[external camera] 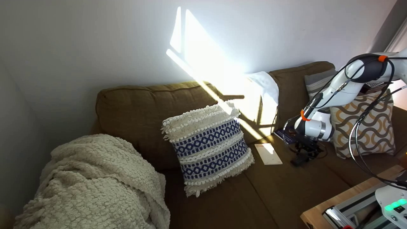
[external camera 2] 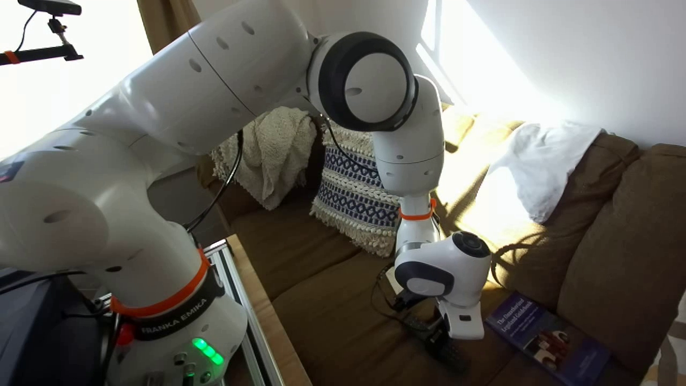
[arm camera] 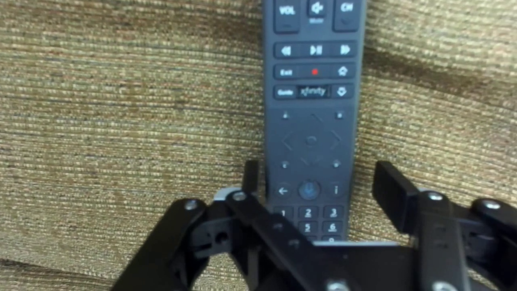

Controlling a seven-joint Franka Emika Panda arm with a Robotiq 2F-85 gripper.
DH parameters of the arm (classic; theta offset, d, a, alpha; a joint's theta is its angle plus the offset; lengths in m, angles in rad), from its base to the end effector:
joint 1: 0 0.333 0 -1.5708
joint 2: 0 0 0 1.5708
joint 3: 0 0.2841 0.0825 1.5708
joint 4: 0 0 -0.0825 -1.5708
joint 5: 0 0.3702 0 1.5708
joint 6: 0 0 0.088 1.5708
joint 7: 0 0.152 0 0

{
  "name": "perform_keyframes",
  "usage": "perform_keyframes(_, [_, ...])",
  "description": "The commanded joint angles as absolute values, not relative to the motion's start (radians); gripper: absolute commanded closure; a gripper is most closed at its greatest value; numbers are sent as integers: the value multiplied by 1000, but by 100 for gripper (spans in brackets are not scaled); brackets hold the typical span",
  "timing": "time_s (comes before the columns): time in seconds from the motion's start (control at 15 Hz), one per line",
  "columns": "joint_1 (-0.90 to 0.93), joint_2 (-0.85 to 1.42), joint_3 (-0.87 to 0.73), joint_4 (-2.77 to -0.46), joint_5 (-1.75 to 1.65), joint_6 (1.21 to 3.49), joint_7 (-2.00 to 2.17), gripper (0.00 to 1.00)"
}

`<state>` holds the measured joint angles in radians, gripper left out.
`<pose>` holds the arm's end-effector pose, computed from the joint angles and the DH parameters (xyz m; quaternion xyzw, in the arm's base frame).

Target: Turn the black remove making it face the right

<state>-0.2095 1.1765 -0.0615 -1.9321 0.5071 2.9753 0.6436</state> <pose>0.4227 -0.1601 -0.1611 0.7682 -0.6377 -0.0554 0.0140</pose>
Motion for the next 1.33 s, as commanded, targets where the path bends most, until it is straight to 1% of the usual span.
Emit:
perform_keyframes(0.0, [-248, 1131, -28, -1965, 492, 3001, 545, 0])
perform_keyframes(0.87, [-257, 819, -13, -2241, 229, 2982, 26, 0])
perform_keyframes(1.27, [-288, 742, -1, -2320, 72, 2978, -179, 0])
